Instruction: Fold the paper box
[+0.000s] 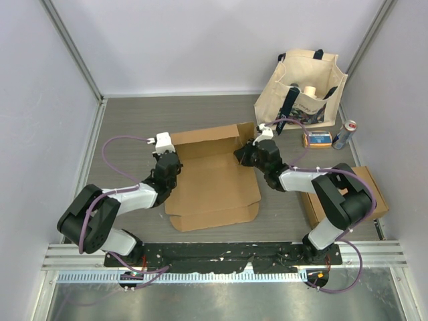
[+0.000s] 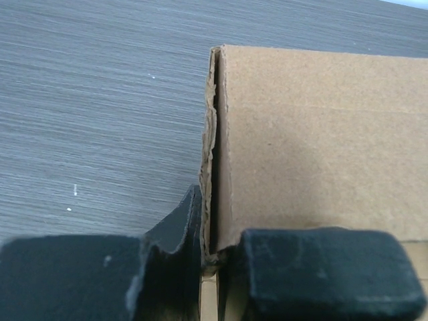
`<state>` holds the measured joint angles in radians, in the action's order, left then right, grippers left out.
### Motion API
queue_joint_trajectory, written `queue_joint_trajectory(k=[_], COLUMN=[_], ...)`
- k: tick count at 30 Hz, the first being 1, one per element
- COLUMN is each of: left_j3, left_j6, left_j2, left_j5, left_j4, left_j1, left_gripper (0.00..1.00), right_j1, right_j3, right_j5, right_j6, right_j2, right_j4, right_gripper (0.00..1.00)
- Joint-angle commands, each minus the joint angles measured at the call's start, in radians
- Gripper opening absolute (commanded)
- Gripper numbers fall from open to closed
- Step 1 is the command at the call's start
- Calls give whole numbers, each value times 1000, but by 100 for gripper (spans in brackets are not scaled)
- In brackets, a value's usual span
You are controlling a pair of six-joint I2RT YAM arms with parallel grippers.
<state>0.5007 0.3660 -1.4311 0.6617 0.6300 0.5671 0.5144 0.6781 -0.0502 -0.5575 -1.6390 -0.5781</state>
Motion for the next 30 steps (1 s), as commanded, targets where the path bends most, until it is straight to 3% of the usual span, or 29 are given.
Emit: queue_joint_trajectory(k=[1, 7, 9, 10, 12, 13, 14, 16, 17, 20, 22, 25, 30], left_j3=[-13, -19, -19, -19, -19, -19, -16, -13, -10, -1, 1, -4, -13], left_j6=[50, 73, 73, 73, 71, 71, 68, 65, 65, 67, 70, 73, 68], left_j2=[21, 18, 17, 20, 21, 23, 20, 18, 15, 6, 3, 5, 5], left_j5=[-27, -33, -28, -28, -28, -28, -27, -24, -24, -31, -37, -39, -33], left_j4=[37, 43, 42, 40, 37, 37, 36, 34, 36, 34, 34, 36, 39], left_j1=[13, 13, 13, 13, 13, 13, 13, 13, 13, 13, 13, 14, 14], left_gripper=[0, 0, 0, 0, 0, 0, 0, 0, 0, 0, 0, 0, 0], right_j1=[-11, -10, -7, -4, -7, -5, -7, -10, -11, -28, -39, -63, -79], right_j3=[-22, 20, 35, 60, 89, 110, 113, 144, 150, 179, 225, 332, 457], right_j5=[346, 362, 221, 167, 60, -1, -40, -131, -155, -218, -221, -191, -142], right_j6=[-122, -145, -35, 6, 132, 163, 177, 228, 234, 231, 261, 327, 376], right_j2=[45, 5, 88, 129, 238, 273, 309, 402, 433, 511, 519, 427, 254], right_j4=[-126, -68, 71, 245, 401, 549, 610, 781, 822, 896, 891, 885, 856], right_gripper=[1, 1, 1, 1, 8, 10, 18, 21, 28, 61, 74, 77, 74])
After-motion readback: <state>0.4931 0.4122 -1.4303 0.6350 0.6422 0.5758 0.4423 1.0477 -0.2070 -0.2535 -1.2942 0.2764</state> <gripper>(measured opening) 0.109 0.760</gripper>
